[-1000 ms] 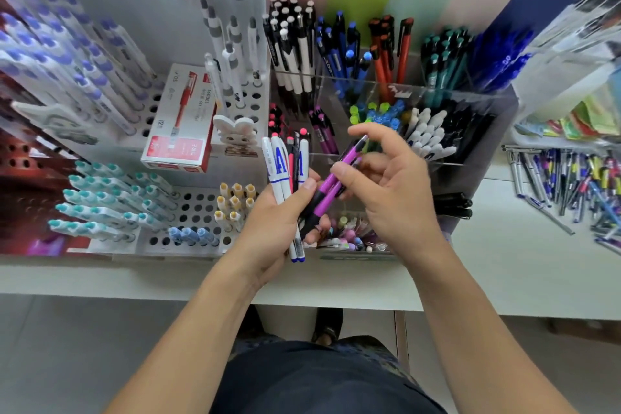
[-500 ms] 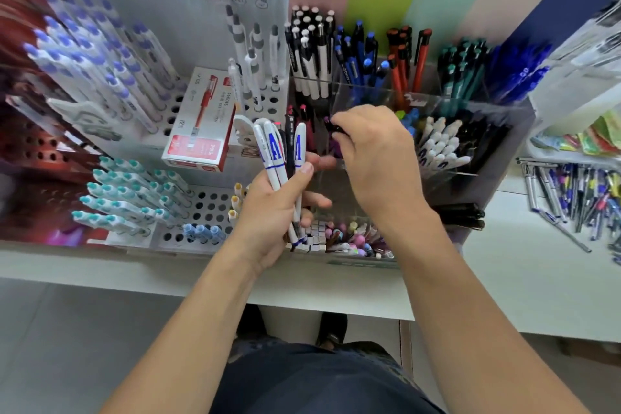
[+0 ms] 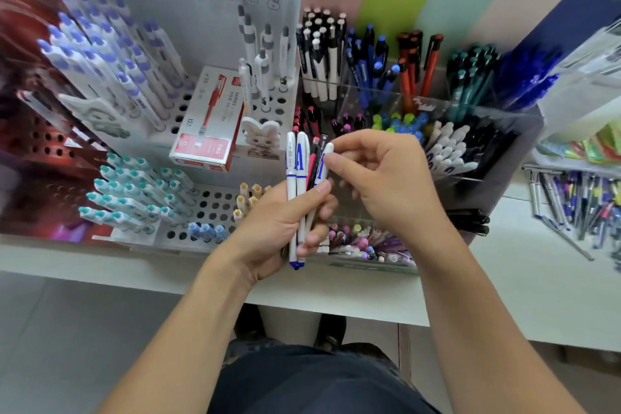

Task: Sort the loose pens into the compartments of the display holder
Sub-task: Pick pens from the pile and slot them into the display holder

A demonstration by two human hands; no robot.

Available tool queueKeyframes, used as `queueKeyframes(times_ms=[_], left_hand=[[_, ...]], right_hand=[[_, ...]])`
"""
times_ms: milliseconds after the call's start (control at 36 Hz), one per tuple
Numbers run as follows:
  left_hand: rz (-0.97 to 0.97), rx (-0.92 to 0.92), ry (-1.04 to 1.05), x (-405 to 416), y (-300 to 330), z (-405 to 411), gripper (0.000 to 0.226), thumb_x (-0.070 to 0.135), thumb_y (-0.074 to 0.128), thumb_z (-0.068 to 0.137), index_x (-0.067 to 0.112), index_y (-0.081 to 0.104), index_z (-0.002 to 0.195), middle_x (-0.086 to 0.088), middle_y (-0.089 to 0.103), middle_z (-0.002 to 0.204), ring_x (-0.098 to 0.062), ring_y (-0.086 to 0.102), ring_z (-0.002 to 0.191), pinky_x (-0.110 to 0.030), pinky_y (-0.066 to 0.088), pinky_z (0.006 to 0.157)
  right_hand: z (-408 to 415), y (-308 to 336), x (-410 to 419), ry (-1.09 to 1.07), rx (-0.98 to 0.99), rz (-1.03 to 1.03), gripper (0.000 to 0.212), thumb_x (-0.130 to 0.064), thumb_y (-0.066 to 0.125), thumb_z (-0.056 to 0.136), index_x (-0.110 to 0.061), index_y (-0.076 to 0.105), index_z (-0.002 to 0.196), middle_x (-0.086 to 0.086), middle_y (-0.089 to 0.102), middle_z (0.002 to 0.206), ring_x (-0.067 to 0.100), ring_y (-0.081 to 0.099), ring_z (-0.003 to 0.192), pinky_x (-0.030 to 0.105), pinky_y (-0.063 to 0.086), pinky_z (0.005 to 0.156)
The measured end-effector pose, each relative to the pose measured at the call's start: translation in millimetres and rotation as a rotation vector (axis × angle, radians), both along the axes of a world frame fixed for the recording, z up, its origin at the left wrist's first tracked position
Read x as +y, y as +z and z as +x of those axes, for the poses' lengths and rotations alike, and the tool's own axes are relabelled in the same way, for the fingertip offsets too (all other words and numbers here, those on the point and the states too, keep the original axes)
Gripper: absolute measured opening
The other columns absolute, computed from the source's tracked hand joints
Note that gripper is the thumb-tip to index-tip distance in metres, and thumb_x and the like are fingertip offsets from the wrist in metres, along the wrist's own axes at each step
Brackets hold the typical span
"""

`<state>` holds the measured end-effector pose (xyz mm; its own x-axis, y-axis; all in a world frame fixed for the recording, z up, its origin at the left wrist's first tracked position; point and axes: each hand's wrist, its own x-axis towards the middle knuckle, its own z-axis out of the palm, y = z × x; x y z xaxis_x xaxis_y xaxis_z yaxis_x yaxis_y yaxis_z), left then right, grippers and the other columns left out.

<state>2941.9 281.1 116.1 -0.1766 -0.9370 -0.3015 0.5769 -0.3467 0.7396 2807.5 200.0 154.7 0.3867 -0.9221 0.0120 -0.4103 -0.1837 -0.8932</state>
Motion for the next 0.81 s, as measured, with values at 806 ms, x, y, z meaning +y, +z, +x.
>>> queueKeyframes(times_ms=[806], left_hand=[[-0.084,-0.182,-0.13,-19,1,-45,0.033,0.026,0.063,0.088,0.013,0.057,0.118,-0.009,0.071,0.086,-0.017,0.057,0.052,-0.019,0.037,0.036]], right_hand=[[-53,-6,19,-0.277,-0.397,0.187,0.015,-0.013,0.071,0.095,-0.014,0.067,0.109,0.018,0.071,0.08,0.013,0.061,0.052,0.026,0.05,0.046]])
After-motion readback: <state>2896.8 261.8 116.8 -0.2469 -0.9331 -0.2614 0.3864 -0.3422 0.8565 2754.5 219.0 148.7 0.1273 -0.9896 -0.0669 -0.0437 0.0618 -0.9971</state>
